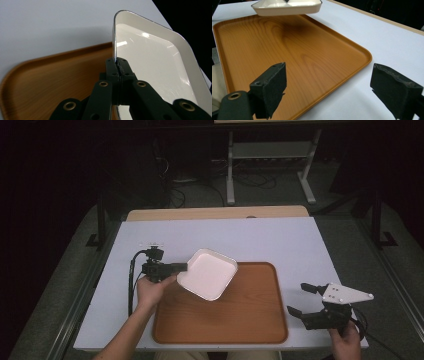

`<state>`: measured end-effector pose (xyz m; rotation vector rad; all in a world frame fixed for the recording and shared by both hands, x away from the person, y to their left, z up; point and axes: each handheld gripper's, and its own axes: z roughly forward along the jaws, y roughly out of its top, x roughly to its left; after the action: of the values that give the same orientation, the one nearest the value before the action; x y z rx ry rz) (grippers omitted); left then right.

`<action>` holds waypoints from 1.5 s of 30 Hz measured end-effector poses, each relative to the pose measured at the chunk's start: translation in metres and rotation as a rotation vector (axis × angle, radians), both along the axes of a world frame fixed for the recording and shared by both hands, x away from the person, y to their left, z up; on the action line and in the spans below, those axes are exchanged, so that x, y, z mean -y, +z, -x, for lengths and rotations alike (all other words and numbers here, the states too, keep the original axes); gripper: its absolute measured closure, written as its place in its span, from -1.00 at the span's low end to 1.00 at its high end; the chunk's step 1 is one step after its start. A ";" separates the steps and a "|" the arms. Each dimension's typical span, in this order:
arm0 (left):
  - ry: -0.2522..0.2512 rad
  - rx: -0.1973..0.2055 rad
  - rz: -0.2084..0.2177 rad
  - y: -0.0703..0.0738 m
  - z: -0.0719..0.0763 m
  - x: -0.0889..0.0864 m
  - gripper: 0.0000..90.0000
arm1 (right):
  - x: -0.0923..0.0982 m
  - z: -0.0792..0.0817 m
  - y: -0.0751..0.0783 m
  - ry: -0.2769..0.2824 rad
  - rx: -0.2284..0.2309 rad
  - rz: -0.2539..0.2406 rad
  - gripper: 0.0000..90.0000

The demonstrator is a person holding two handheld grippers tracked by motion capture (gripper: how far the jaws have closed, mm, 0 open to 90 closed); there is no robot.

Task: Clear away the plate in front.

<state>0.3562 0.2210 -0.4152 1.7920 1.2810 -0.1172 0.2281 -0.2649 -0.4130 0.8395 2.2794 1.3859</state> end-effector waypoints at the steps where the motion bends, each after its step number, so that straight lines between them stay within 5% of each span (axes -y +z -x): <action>1: -0.001 -0.003 -0.005 -0.002 0.001 0.002 0.98 | 0.000 0.000 0.000 0.000 0.000 0.001 -0.72; 8: -0.029 -0.017 -0.055 -0.014 0.009 0.015 0.98 | 0.000 0.000 0.000 0.001 0.000 0.002 -0.72; 13: -0.063 -0.006 -0.160 -0.020 0.015 0.025 0.98 | 0.000 0.000 0.000 0.002 0.001 0.002 -0.72; 16: -0.063 0.000 -0.184 -0.022 0.018 0.026 0.98 | 0.000 0.000 0.000 0.002 0.000 0.001 -0.72; 22: -0.034 0.003 -0.182 -0.026 0.027 0.018 0.98 | 0.000 0.000 0.000 0.003 -0.001 0.003 -0.72; 29: 0.036 0.040 -0.291 -0.026 0.046 0.011 0.93 | -0.001 -0.001 0.000 0.000 -0.003 0.008 -0.72; 31: 0.040 0.048 -0.294 -0.025 0.049 0.011 0.91 | -0.001 -0.001 0.000 0.000 -0.003 0.008 -0.72; 33: 0.042 0.070 -0.299 -0.022 0.055 0.009 0.67 | -0.001 0.000 0.000 -0.001 -0.002 0.007 -0.72; 39: 0.010 0.096 -0.345 -0.023 0.072 0.010 0.57 | 0.000 -0.001 0.000 -0.003 -0.005 0.006 -0.72; 45: -0.014 0.087 -0.302 -0.027 0.082 0.005 0.51 | 0.000 -0.001 0.000 -0.016 -0.010 0.006 -0.72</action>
<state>0.2746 0.2163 -0.4424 2.0377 1.2756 0.1529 0.2289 -0.2652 -0.4129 0.8619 2.2782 1.3705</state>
